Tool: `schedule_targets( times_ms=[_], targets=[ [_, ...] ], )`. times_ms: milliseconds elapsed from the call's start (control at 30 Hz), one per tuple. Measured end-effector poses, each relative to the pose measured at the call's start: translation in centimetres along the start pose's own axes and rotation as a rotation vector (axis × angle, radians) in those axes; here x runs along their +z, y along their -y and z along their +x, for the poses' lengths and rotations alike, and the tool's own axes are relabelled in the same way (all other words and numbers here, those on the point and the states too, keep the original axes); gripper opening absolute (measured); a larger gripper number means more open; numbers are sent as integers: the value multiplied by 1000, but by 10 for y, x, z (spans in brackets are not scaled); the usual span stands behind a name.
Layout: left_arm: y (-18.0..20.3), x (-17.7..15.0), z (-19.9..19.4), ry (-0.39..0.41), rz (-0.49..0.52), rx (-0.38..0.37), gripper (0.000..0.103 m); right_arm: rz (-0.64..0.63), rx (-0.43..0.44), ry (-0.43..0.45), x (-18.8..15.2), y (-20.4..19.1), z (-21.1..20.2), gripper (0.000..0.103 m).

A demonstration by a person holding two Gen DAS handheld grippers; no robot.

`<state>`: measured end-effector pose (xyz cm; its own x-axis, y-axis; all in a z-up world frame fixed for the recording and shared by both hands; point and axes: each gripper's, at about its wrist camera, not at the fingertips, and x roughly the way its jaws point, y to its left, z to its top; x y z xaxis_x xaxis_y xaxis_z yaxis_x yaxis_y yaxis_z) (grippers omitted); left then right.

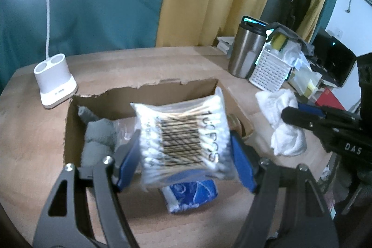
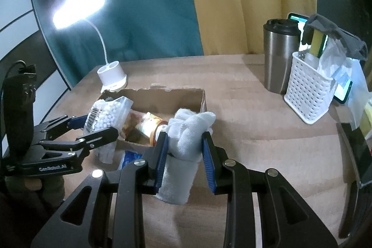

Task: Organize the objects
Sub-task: 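Lower the swab bag into the box with the left tool while the right tool carries the towel over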

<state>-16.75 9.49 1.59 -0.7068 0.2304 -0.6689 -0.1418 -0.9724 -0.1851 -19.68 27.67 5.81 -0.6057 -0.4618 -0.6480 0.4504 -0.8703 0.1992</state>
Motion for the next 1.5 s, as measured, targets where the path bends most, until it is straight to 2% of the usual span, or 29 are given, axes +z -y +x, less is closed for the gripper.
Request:
schedule_targets(
  times_ms=[433, 1133, 1367, 1500],
  targets=[
    [-8, 16, 32, -28, -27, 25, 73, -6, 11, -14, 14, 9, 18, 31],
    [-20, 33, 72, -78, -57, 61, 73, -25, 80, -39, 36, 7, 57, 31],
    [-22, 34, 82, -120, -61, 57, 78, -21, 84, -51, 40, 9, 66, 31],
    [-21, 37, 77, -109, -64, 47, 79, -22, 87, -56, 43, 8, 71, 31]
  ],
)
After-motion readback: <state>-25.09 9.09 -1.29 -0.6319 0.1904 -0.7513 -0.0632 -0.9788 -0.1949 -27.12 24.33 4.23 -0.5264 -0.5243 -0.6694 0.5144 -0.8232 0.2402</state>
